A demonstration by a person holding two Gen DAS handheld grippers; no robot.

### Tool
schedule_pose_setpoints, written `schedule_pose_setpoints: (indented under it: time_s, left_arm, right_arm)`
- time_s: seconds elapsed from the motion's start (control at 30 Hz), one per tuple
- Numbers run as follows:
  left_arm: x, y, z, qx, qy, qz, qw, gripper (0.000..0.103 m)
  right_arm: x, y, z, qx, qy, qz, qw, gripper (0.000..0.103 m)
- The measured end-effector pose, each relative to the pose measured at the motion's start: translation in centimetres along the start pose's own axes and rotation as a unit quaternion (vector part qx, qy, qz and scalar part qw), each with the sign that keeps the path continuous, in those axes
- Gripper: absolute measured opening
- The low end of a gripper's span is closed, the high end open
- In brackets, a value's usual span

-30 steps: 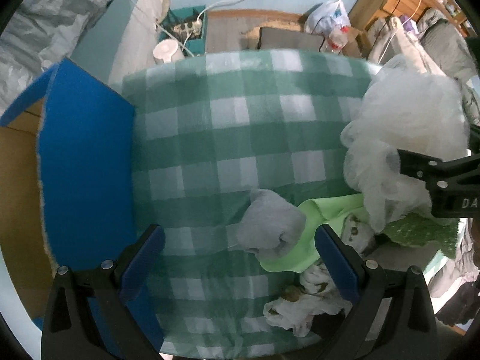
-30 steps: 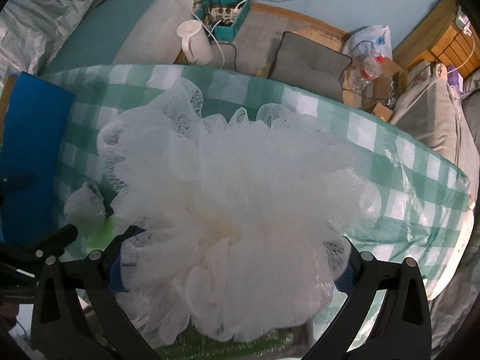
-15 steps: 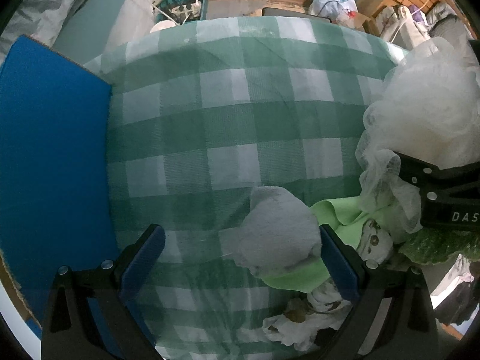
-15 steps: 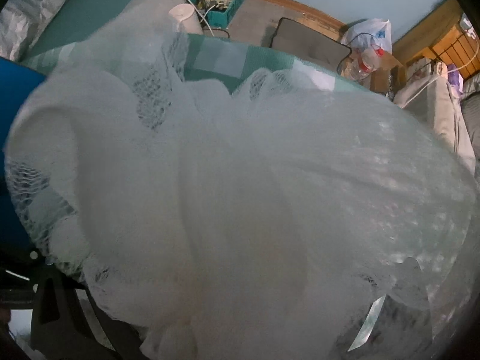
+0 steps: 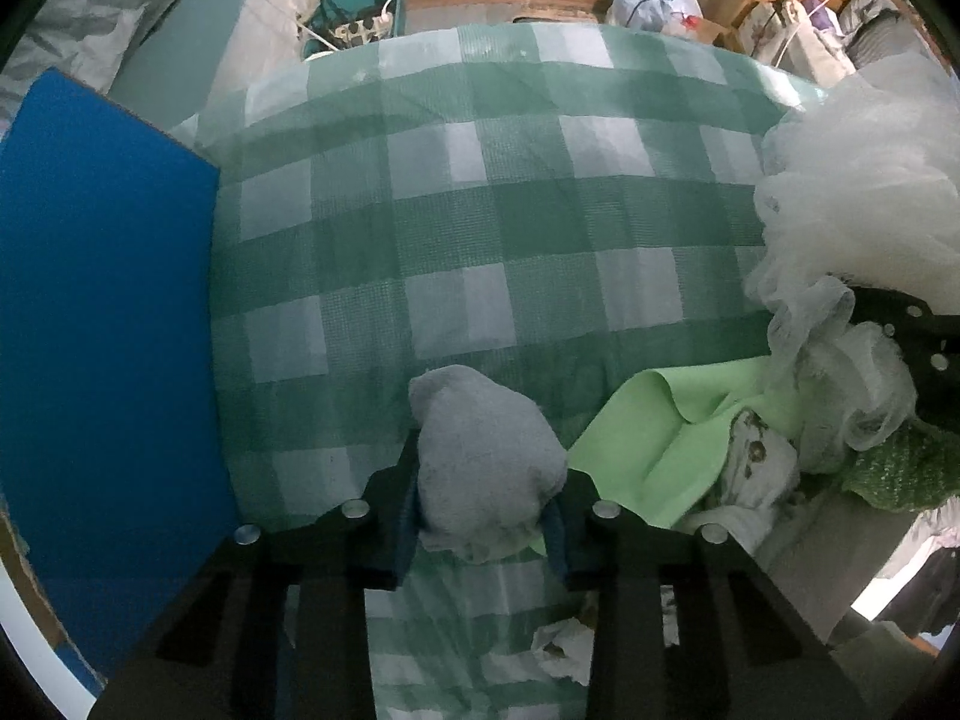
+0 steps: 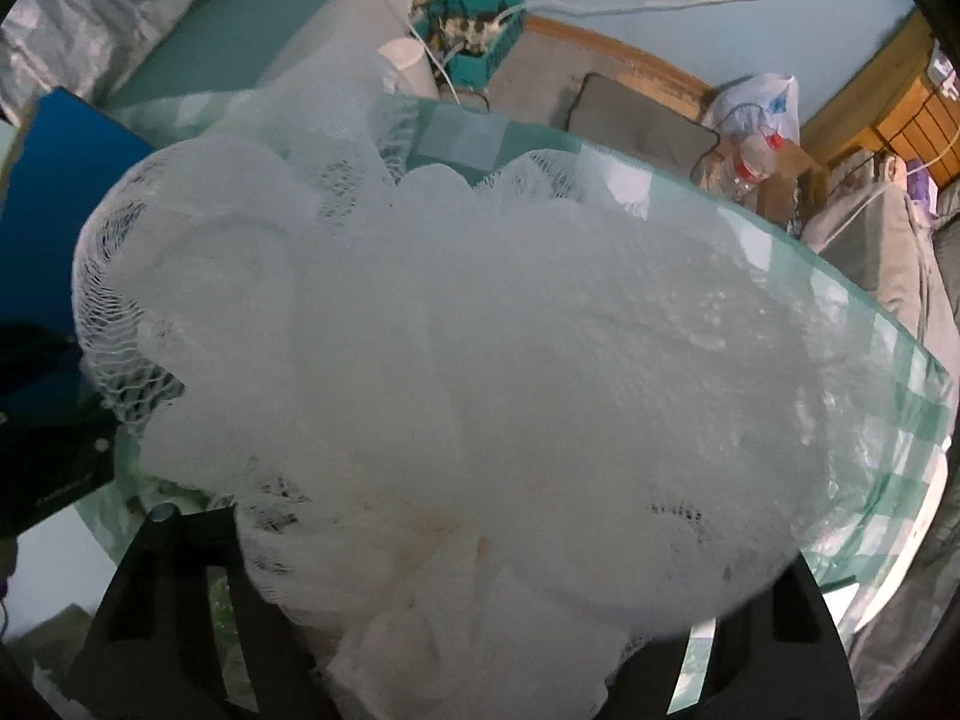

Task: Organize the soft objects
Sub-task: 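Lift the white puffer with the right gripper while the left gripper carries the grey sock over the box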

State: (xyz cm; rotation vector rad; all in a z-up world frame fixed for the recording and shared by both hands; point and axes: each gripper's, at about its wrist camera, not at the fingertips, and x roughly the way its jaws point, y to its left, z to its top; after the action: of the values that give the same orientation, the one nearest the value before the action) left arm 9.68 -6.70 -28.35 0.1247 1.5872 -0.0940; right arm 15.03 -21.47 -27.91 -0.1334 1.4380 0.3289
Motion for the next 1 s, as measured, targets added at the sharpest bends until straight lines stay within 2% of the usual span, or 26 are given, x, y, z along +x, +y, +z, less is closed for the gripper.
schedule_pose_setpoints:
  time_s: [0.43,0.83,1.0]
  left_arm:
    - [-4.7,0.3,-3.0,-0.007,-0.049,-0.004,0.9988,0.032]
    - [-9.1,1.8,-4.4,-0.029,-0.09,-0.021,0.9953,0.032]
    - [-10.9,2.2,-4.7,-0.029,-0.108,-0.014,0.9936,0.032]
  right_arm:
    - [-5.2,1.4,-1.0,0.01,-0.083,0.032,0.996,0.067]
    - [-8.6,1.9,-0.6,0.014,-0.13,0.054,0.99,0.067]
    - [-10.0,3.1,-0.7,0.013,-0.145,0.061,0.987,0.067]
